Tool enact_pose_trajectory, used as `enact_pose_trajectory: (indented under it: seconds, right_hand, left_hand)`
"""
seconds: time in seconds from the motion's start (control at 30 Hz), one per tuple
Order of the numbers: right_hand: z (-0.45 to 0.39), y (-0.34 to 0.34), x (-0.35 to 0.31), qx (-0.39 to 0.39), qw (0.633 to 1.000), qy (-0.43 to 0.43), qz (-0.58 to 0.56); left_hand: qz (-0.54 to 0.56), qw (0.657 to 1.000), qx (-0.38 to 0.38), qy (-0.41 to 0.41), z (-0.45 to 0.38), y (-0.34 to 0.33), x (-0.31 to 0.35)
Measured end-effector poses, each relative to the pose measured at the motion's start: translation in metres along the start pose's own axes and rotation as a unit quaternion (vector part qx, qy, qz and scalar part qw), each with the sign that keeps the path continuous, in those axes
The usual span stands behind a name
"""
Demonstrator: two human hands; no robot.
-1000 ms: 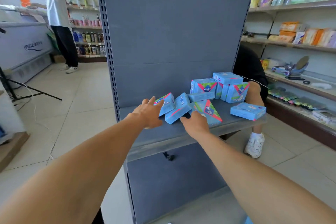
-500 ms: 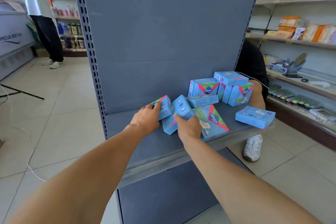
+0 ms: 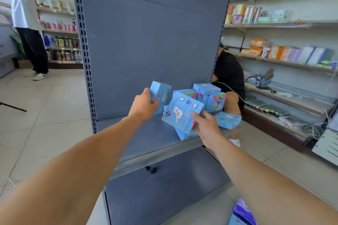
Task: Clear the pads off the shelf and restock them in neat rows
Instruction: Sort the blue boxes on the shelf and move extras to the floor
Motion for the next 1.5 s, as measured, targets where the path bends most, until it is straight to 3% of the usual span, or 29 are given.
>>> enact_pose_trajectory:
  seconds: [0.23, 0.37, 0.5, 0.77, 0.87, 1.03, 1.2, 1.27, 1.4, 1.5]
  right_hand:
    - [0.06, 0.044, -0.065, -0.008, 0.997, 0.03, -0.064]
    - [0.096, 0.082, -0.08, 0.001, 0.996, 0.01, -0.09]
    - [0.128, 0.125, -0.075, 0.017, 0.993, 0.005, -0.121]
    - [0.161, 0.175, -0.046, 0.078, 0.982, 0.02, -0.171]
    - [0.165, 0.194, -0.039, 0.126, 0.98, 0.038, -0.15]
    - [0.165, 0.217, -0.03, 0.179, 0.98, 0.042, -0.081]
    - [0.164, 0.228, -0.032, 0.256, 0.957, 0.049, 0.128]
    - [0.162, 0.228, -0.031, 0.271, 0.94, 0.053, 0.2]
    - [0.156, 0.239, -0.012, 0.284, 0.921, 0.017, 0.267]
    - [0.151, 0.239, 0.01, 0.268, 0.912, -0.001, 0.312]
  left_hand:
    - [0.152, 0.982, -0.065, -0.092, 0.03, -0.019, 0.084]
    - [0.301, 0.93, -0.158, -0.143, 0.058, -0.056, 0.12]
    - [0.392, 0.877, -0.246, -0.128, 0.085, -0.108, 0.147]
    - [0.418, 0.851, -0.307, -0.084, 0.121, -0.21, 0.192]
    - [0.389, 0.857, -0.315, -0.121, 0.129, -0.232, 0.211]
    - [0.245, 0.907, -0.284, -0.193, 0.122, -0.24, 0.226]
    - [0.079, 0.946, -0.216, -0.229, 0.116, -0.245, 0.228]
    - [0.062, 0.939, -0.22, -0.257, 0.121, -0.253, 0.229]
    - [-0.01, 0.89, -0.346, -0.297, 0.136, -0.293, 0.199]
    - [-0.076, 0.876, -0.371, -0.297, 0.131, -0.32, 0.167]
Point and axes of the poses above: each hand's wrist, its own z-axis away from the middle knuckle, its own y-axis out of the back of the hand, x = y × z, the point moved 10 cm from there along -z, towards the middle knuckle, and after that the axes turned 10 degrees about -x, right-handed, at the moved point
